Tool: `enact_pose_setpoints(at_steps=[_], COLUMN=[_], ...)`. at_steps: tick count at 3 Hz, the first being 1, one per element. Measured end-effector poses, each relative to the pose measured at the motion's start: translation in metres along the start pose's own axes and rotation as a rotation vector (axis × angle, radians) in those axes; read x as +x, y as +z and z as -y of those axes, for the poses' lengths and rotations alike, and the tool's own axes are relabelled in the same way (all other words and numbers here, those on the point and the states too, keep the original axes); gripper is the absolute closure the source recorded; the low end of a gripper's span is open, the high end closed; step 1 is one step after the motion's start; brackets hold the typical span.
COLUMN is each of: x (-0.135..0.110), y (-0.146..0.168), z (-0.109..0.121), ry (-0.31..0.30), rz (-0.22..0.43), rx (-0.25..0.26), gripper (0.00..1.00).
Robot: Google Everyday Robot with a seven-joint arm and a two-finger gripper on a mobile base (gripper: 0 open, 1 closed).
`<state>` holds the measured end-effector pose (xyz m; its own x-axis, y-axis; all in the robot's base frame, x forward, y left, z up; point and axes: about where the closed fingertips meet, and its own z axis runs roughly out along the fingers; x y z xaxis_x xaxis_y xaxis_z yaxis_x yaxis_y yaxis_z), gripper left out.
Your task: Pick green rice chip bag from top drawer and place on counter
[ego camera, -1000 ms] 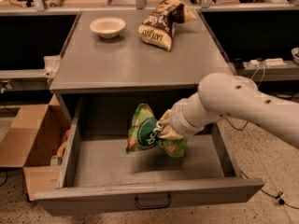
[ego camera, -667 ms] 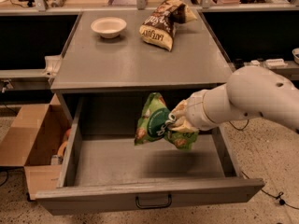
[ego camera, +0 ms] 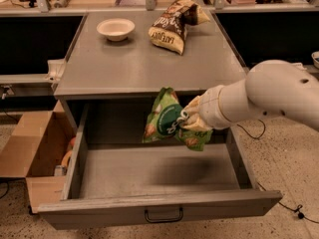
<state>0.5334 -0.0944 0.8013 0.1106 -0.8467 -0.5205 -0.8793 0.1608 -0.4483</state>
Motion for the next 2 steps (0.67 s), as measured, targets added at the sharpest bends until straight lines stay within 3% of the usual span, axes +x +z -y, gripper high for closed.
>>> enact_pose_setpoints(at_steps=[1,2], x=[-0.017,-0.043], y=[-0.02,-0.041], z=[0.047,0.12], ry=[0.036,0.111], rz=[0.077,0.198], rx=[0.082,0.183], gripper=[1.0,1.0])
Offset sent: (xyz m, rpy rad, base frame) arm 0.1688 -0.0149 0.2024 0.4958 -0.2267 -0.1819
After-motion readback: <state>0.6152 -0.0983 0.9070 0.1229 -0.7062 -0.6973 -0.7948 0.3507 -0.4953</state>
